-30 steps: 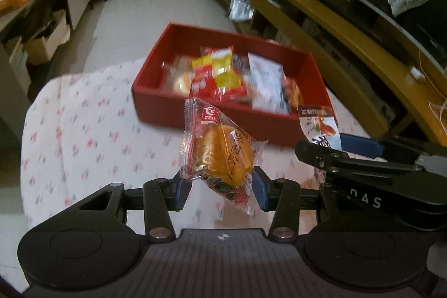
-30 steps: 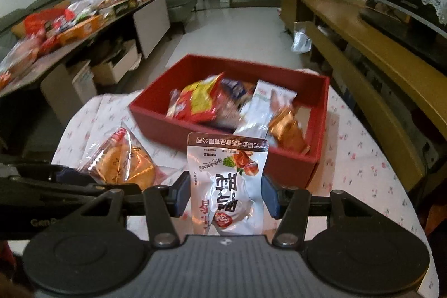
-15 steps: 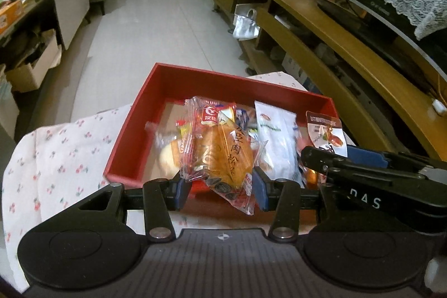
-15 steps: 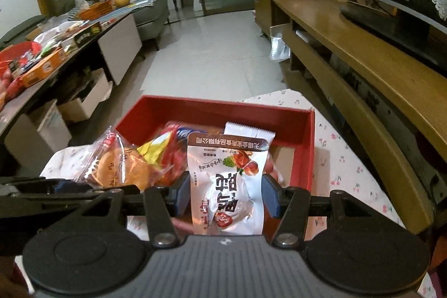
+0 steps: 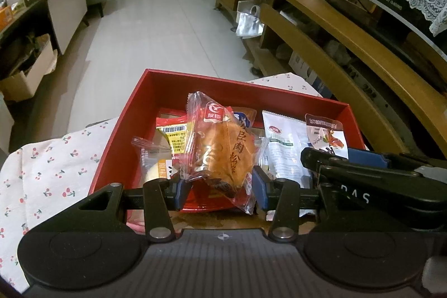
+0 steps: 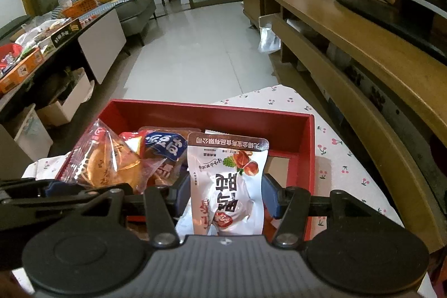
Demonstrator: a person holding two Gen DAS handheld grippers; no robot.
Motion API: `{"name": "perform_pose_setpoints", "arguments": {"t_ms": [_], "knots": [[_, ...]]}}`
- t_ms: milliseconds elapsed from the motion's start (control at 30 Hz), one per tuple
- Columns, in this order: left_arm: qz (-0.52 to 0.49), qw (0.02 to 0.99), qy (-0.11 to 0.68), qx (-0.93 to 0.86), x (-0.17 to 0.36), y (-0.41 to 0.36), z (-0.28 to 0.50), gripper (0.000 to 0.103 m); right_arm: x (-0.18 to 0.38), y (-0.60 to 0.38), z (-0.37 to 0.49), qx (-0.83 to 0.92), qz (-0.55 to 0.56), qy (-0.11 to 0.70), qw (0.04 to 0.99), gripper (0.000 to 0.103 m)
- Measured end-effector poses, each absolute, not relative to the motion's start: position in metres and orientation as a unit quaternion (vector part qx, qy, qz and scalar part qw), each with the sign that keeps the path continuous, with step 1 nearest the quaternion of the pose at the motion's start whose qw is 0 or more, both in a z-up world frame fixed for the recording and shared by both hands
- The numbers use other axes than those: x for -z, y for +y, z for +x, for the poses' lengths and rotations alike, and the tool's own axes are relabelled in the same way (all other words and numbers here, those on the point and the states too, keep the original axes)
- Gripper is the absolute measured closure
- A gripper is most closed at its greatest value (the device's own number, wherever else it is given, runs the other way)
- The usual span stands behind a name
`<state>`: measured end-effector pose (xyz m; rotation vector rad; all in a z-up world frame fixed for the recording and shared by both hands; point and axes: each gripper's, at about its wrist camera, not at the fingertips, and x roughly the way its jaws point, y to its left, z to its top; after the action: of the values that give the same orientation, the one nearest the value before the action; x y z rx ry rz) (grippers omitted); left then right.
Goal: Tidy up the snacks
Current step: 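Carry the round cake and white pouch into the red box and release both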
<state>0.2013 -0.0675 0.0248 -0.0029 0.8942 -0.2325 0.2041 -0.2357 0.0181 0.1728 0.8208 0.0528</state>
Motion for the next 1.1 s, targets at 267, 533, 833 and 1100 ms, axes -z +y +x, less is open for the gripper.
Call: {"name": "perform_pose_setpoints", "arguments": {"t_ms": [267, 533, 833, 1100], "knots": [[0.0, 0.893, 0.436, 0.11, -0.019, -0.069, 0.207, 0.05, -0.011, -0.233, 0.212, -0.022, 0.083, 0.404, 0.911, 0.029], [0.001, 0.894, 0.435, 0.109, -0.015, -0.069, 0.213, 0.049, -0.007, -0.232, 0.218, -0.018, 0.081, 0.405, 0.91, 0.029], [0.002, 0.893, 0.436, 0.109, -0.009, -0.069, 0.218, 0.044, -0.001, -0.23, 0.223, -0.011, 0.076, 0.409, 0.909, 0.028], [-0.012, 0.89, 0.441, 0.114, -0.013, -0.062, 0.218, 0.03, -0.005, -0.235, 0.222, -0.002, 0.085, 0.419, 0.904, 0.025]]}}
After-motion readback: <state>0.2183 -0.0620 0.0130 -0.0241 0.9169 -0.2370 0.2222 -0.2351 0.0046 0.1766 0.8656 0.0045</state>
